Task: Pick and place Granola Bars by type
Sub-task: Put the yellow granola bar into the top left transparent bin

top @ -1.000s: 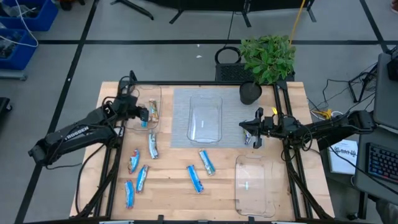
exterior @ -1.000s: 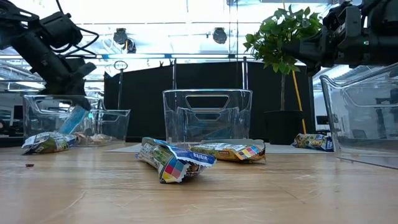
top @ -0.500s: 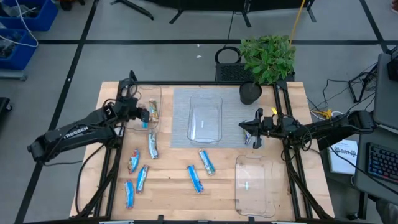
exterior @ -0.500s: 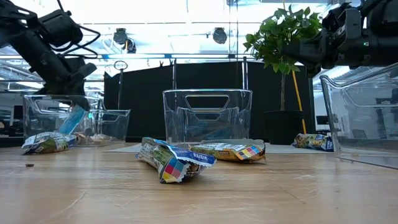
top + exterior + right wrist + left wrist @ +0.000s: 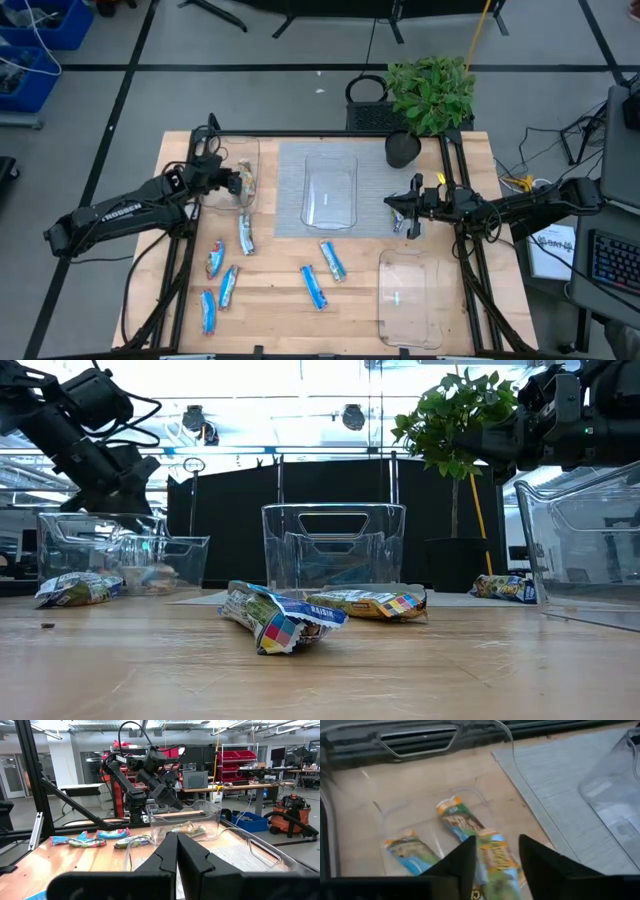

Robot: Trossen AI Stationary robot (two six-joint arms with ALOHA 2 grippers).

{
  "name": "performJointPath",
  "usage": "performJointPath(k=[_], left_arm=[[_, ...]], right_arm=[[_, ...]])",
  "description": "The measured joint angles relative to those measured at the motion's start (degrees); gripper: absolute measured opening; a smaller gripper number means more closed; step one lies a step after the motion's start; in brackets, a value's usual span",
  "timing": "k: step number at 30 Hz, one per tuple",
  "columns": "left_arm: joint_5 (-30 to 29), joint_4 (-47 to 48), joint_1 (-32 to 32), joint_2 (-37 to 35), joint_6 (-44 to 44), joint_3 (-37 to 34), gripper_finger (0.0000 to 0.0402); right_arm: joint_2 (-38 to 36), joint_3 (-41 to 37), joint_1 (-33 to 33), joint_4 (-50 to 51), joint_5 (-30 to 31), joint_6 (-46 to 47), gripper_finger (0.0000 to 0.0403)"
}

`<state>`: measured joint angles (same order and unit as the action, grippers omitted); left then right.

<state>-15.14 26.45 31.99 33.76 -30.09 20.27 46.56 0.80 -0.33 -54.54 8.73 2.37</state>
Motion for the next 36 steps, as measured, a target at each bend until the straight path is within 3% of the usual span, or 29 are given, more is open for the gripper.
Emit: performJointPath(k=[9,14,20,24,36], left_arm=[[1.2,-4.6,0.3,0.0,1.9,0.0,0.025],[12.4,-15.0,0.1,0.0,8.3,0.0,0.0266],[29.7,-27.0,-1.7,0.0,14.9,0.0,0.0254],[37.0,-33.1,-4.0,0.0,17.8,0.0,0.0248],[37.5,-31.7,-6.8,-3.3,21.6,0.0,0.0253]], right_arm=[[0.0,0.0,0.0,0.0,0.0,0.0,0.0004],[0.0,0.0,0.0,0.0,0.0,0.2,0.0004],[0.0,0.0,0.0,0.0,0.0,0.2,0.0004],[0.0,0.0,0.0,0.0,0.0,0.2,0.0004],[0.0,0.1,0.0,0.5,0.0,0.0,0.0004]])
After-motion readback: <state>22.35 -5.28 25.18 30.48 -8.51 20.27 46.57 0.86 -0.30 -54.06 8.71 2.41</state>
